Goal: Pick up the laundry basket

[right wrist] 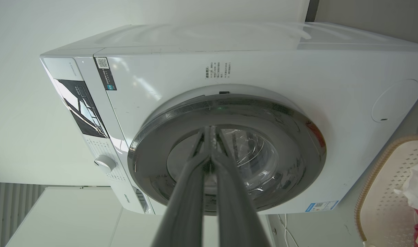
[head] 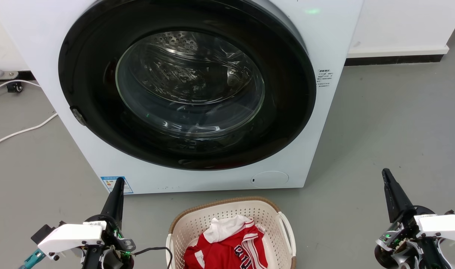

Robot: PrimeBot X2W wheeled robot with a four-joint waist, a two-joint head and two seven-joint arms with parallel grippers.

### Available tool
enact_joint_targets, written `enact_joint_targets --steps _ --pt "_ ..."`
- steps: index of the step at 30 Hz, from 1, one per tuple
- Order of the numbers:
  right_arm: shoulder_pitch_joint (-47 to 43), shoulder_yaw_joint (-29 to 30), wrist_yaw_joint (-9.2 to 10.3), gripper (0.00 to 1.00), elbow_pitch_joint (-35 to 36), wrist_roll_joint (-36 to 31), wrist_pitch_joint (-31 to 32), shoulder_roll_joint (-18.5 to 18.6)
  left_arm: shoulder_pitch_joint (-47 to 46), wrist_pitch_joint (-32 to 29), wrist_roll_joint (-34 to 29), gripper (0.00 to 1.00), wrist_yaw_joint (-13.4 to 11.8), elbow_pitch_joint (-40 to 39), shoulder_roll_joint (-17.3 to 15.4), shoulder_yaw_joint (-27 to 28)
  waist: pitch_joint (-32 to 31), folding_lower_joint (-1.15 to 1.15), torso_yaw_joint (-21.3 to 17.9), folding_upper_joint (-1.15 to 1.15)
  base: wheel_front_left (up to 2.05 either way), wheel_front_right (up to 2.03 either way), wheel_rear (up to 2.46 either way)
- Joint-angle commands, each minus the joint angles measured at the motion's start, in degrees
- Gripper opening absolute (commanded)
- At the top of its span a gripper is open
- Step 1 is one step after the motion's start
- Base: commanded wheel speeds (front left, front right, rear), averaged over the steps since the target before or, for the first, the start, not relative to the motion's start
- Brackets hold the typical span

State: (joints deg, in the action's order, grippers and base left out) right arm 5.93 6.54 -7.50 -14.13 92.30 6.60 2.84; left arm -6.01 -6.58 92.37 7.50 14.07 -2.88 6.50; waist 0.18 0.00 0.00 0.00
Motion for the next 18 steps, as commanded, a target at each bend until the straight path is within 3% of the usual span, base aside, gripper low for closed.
enact_joint_targets --steps 1,18 --pt "0.59 0.00 0.02 0.00 0.23 0.23 0.08 0.07 -0.48 -0.11 0.11 0.00 0.16 0.00 0.04 0.13 0.00 0.00 0.00 0.00 0.00 0.00 0.00" --pt "0.60 0.01 0.02 0.00 0.23 0.23 0.08 0.07 -0.48 -0.11 0.11 0.00 0.16 0.00 0.04 0.13 0.00 0.00 0.00 0.00 0.00 0.00 0.00"
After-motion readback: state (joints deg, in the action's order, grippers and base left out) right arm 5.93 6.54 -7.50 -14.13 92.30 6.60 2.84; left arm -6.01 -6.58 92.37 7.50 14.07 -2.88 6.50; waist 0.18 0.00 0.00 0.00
